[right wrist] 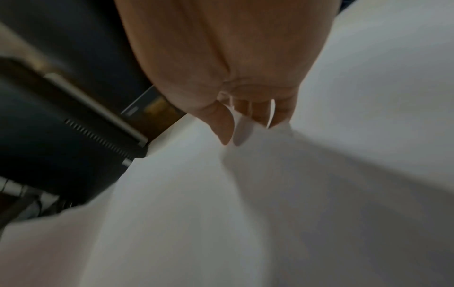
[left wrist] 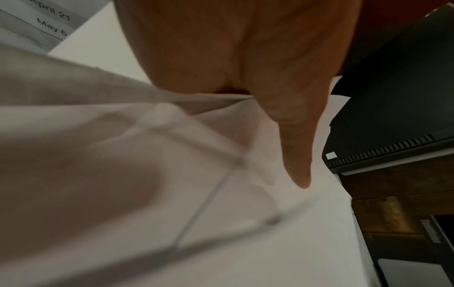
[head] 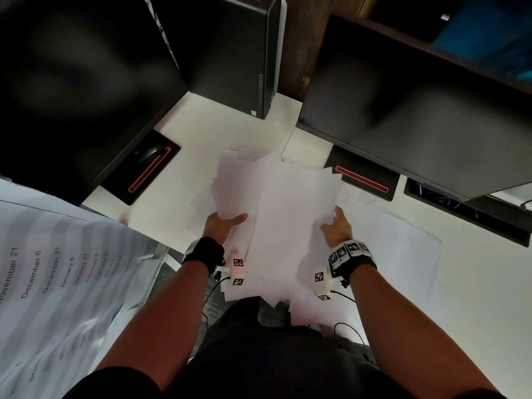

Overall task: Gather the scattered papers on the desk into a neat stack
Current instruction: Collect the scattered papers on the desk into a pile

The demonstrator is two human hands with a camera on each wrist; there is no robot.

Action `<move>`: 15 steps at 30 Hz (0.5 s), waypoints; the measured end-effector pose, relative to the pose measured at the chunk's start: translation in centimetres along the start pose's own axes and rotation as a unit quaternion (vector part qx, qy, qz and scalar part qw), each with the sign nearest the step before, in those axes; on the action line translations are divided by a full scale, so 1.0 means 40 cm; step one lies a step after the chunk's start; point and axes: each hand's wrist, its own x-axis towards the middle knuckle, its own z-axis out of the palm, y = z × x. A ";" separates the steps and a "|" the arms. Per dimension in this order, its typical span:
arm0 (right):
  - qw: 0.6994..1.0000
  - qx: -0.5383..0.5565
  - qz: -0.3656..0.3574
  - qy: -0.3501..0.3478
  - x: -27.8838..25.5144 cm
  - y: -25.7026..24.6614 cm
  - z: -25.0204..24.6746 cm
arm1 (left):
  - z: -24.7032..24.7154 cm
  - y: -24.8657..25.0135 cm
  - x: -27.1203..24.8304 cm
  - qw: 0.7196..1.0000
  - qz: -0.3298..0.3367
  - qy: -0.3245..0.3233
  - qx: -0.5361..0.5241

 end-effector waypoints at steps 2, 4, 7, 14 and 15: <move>1.000 -0.007 -0.008 -0.005 -0.001 -0.015 0.008 | 0.002 -0.001 0.006 1.000 -0.002 0.000 0.011; 1.000 0.006 0.004 0.007 0.001 -0.025 0.014 | 0.003 0.002 0.005 1.000 -0.001 0.001 0.015; 0.998 0.018 -0.021 -0.054 -0.006 -0.036 0.035 | 0.007 0.010 -0.003 1.000 0.000 0.000 0.013; 0.995 0.000 -0.016 -0.096 -0.008 -0.049 0.055 | 0.033 0.014 0.002 0.993 0.021 0.054 0.099; 0.996 -0.008 -0.011 -0.083 -0.006 -0.049 0.055 | 0.037 0.021 -0.002 0.987 0.017 0.072 0.143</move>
